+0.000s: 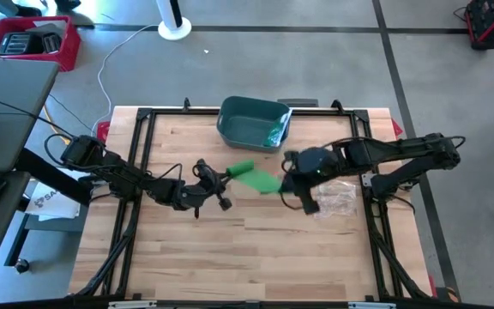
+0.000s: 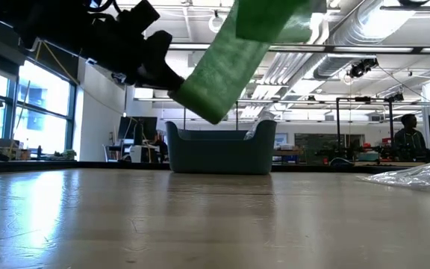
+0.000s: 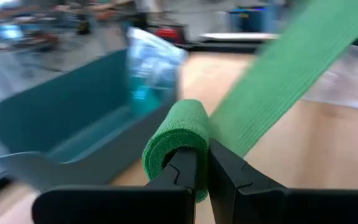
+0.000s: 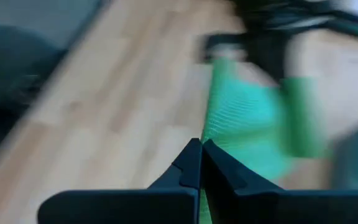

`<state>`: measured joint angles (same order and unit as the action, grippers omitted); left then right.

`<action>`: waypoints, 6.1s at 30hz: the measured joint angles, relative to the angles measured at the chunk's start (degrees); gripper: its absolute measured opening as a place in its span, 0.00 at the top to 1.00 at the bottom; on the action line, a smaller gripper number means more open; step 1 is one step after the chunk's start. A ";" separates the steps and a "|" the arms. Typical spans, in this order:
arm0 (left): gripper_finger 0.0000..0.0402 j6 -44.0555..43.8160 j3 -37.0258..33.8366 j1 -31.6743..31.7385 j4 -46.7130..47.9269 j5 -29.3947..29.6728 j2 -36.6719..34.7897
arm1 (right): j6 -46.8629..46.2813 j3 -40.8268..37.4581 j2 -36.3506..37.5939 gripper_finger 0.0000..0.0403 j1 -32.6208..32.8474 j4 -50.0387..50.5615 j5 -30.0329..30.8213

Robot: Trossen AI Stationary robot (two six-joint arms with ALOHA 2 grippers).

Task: Roll bandage
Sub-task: Roll the green bandage

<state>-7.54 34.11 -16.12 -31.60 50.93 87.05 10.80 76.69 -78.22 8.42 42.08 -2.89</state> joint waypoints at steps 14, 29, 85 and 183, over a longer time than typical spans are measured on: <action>0.97 4.63 -0.02 1.98 -16.33 0.61 0.02 | -2.24 -6.33 -0.39 1.00 8.01 -4.66 -7.75; 0.97 2.65 -0.04 4.52 -11.60 -2.64 2.19 | -3.30 -6.54 5.32 1.00 13.68 -10.42 7.26; 0.97 11.13 0.13 7.80 -38.63 -11.48 12.04 | -0.09 -6.95 2.27 1.00 5.95 -19.17 -11.92; 0.98 12.07 11.82 3.30 -21.37 -47.37 12.11 | -5.37 -7.23 2.85 0.54 -18.14 5.18 -1.80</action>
<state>4.54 45.93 -12.82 -52.97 3.56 99.15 5.43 69.45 -75.36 -9.72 47.26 -4.69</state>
